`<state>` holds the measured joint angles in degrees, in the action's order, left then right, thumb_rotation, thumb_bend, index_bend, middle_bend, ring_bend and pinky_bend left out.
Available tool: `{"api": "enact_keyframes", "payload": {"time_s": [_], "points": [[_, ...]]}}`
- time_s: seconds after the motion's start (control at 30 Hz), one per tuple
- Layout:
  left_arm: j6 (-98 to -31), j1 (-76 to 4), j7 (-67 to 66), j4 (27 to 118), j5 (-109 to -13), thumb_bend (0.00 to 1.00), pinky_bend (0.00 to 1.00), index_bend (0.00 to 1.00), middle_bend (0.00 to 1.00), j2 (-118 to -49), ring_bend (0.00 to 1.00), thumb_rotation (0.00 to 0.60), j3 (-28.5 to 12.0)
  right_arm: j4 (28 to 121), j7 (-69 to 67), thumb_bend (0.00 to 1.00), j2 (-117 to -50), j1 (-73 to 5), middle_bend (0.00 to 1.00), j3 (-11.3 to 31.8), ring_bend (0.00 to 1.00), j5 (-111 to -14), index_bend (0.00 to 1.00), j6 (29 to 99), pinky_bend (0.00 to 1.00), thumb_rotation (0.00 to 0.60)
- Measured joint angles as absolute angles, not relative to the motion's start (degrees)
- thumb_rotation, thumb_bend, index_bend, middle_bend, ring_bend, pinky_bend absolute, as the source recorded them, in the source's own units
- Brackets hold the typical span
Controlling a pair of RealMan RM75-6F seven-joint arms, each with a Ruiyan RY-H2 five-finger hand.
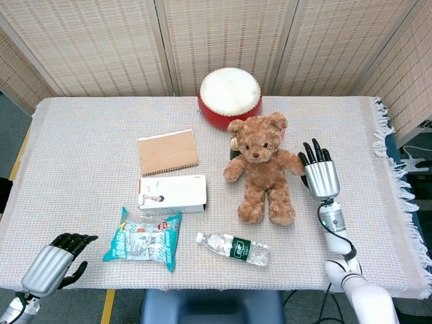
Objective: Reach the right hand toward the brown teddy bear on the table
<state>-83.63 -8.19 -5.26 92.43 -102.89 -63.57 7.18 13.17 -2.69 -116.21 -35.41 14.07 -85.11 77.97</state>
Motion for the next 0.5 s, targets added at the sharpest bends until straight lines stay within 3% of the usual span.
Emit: {"api": "enact_keyframes", "payload": {"time_s": [0.5], "points": [[-83.9, -8.2, -4.9, 92.3, -103.6, 0.44, 0.28, 0.21, 0.27, -63.5, 0.25, 0.600, 7.4, 9.1, -3.5, 0.09, -119.1, -37.1, 0.23, 13.0, 0.15, -83.3, 0.41, 78.2, 0.43, 0.600]]}}
